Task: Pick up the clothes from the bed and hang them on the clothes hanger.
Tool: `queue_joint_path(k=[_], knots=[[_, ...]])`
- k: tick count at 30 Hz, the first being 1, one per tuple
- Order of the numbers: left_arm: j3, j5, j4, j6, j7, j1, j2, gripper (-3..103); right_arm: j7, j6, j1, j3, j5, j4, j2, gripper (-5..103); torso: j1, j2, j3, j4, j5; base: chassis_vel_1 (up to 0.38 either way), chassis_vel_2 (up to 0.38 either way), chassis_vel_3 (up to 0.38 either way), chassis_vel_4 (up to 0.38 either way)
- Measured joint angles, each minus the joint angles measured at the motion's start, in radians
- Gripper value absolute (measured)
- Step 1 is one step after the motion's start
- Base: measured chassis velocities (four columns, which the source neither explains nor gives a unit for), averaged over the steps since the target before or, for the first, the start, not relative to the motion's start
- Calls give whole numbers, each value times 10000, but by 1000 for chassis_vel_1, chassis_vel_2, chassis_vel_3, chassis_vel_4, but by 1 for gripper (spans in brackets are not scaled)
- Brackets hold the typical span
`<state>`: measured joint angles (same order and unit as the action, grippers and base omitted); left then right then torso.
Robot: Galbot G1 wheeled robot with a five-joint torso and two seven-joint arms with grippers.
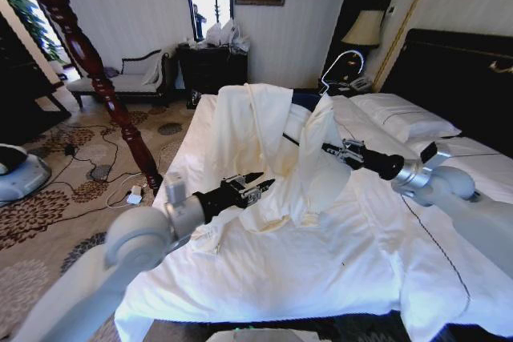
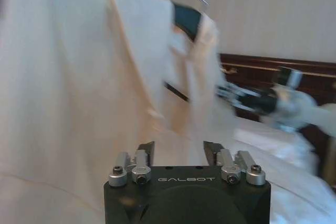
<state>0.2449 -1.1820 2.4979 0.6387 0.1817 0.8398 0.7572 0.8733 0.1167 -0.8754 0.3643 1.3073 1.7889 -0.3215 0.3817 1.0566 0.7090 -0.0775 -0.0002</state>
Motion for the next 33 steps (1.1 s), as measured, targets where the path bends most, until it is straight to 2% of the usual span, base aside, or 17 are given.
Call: queue_joint_path(k=[2, 4, 8, 9, 11, 13, 20, 27, 33], knots=[[625, 66, -71, -249, 239, -219, -345, 70, 360, -34, -80, -1, -237, -2, 117, 19, 0, 0, 0, -4, -2, 0, 0, 0, 0], [782, 78, -115, -275, 239, -253, -439, 70, 516, -42, -144, -1, -352, -1, 143, 19, 0, 0, 0, -5, -1, 0, 0, 0, 0], [1863, 35, -621, -353, -111, -280, -903, 91, 1294, -39, -467, -26, -1238, 18, 62, 19, 0, 0, 0, -5, 0, 0, 0, 0, 0], [1863, 35, -621, -353, -111, -280, -903, 91, 1294, -39, -467, -26, -1238, 18, 62, 19, 0, 0, 0, -5, 0, 0, 0, 0, 0], [2442, -381, -682, -350, -368, -205, -1099, 98, 1498, -11, -528, -55, -1551, -35, -11, 19, 1, 0, 1, 0, 0, 0, 0, 0, 0], [2835, -661, -634, -336, -661, -132, -1317, 100, 1637, 10, -551, -67, -1740, -140, -41, 19, 1, 0, 0, -2, 1, 0, 0, 0, 0], [3095, -880, -503, -282, -849, 36, -1495, 100, 1670, 55, -598, -45, -1726, -215, -110, 19, 1, -1, 1, -1, 1, 0, 0, 0, 0], [2623, -819, -1176, -53, -1485, -199, -1780, 100, 2000, 87, -584, 34, -1269, -152, 43, 19, 1, 0, 1, -1, 0, 0, 0, 0, 0], [1929, -380, -1771, -389, -2304, -960, -2119, 100, 2221, 35, -625, 58, -1539, -152, 27, 19, 2, 0, 1, -3, 2, 0, 0, 0, 0]])
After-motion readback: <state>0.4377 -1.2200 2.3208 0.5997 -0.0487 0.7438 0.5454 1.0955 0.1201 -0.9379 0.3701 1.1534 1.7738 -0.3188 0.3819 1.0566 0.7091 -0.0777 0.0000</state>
